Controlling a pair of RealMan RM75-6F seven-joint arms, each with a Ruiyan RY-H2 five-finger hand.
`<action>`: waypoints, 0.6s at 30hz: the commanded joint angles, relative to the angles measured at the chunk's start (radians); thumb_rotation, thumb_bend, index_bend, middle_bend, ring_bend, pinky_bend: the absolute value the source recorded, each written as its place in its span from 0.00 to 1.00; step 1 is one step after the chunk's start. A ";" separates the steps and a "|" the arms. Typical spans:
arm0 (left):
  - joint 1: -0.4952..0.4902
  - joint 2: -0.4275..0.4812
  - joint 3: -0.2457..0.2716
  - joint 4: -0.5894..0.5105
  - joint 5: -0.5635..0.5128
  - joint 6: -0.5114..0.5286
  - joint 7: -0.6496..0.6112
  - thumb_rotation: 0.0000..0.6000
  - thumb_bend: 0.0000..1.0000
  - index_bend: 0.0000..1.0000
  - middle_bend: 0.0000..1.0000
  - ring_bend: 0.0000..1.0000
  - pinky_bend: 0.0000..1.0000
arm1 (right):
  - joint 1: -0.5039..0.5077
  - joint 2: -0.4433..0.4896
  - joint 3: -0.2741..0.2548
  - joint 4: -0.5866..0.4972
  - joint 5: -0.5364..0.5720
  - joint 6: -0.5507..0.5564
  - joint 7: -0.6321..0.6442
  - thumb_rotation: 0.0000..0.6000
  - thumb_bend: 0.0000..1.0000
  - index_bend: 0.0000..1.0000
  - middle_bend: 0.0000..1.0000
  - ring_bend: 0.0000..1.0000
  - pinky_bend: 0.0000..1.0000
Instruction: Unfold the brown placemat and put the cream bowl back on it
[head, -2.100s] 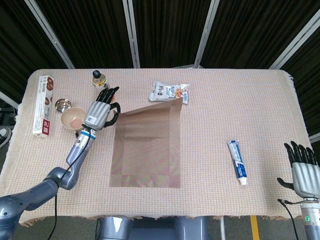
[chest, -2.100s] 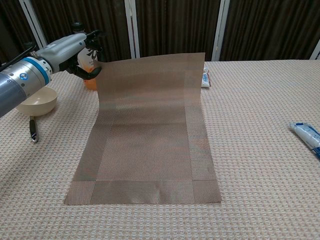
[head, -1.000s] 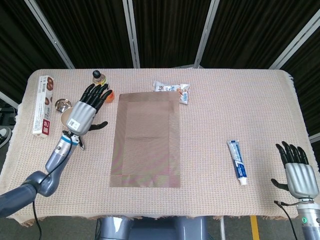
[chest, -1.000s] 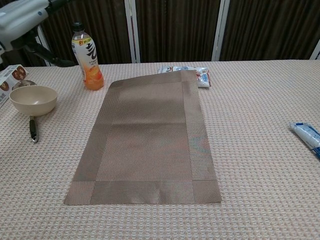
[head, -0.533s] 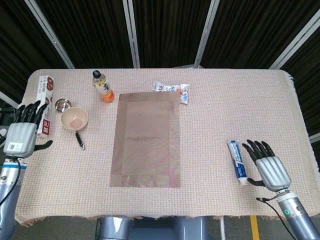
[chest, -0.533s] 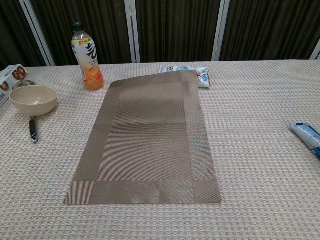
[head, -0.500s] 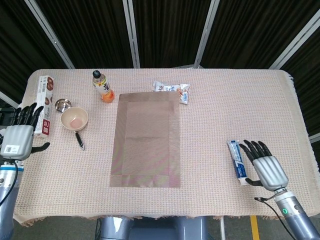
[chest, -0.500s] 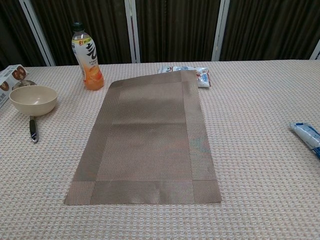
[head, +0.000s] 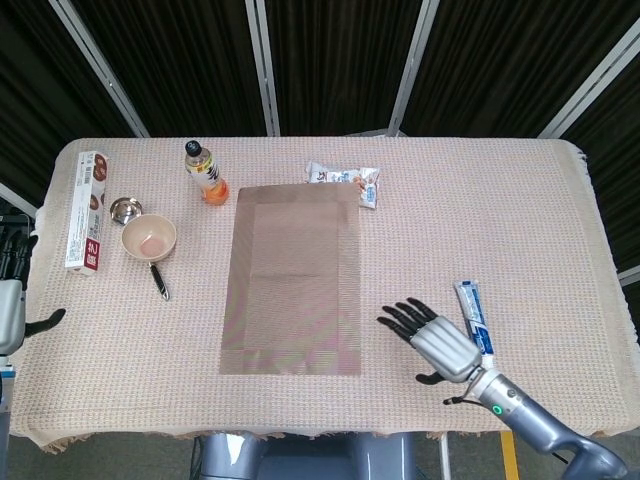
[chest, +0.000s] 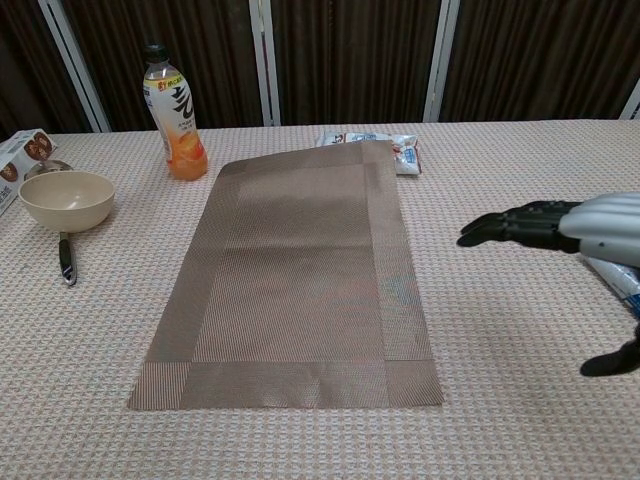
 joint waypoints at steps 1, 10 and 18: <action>0.004 0.002 -0.002 0.006 0.019 0.000 -0.005 1.00 0.00 0.00 0.00 0.00 0.00 | 0.047 -0.061 -0.001 0.015 -0.032 -0.042 -0.024 1.00 0.00 0.00 0.00 0.00 0.00; 0.015 0.000 -0.008 0.013 0.057 -0.002 -0.033 1.00 0.00 0.00 0.00 0.00 0.00 | 0.102 -0.199 -0.009 0.075 -0.060 -0.088 -0.123 1.00 0.00 0.01 0.00 0.00 0.00; 0.016 -0.004 -0.012 0.021 0.055 -0.021 -0.036 1.00 0.00 0.00 0.00 0.00 0.00 | 0.136 -0.274 0.015 0.145 -0.040 -0.118 -0.193 1.00 0.00 0.02 0.00 0.00 0.00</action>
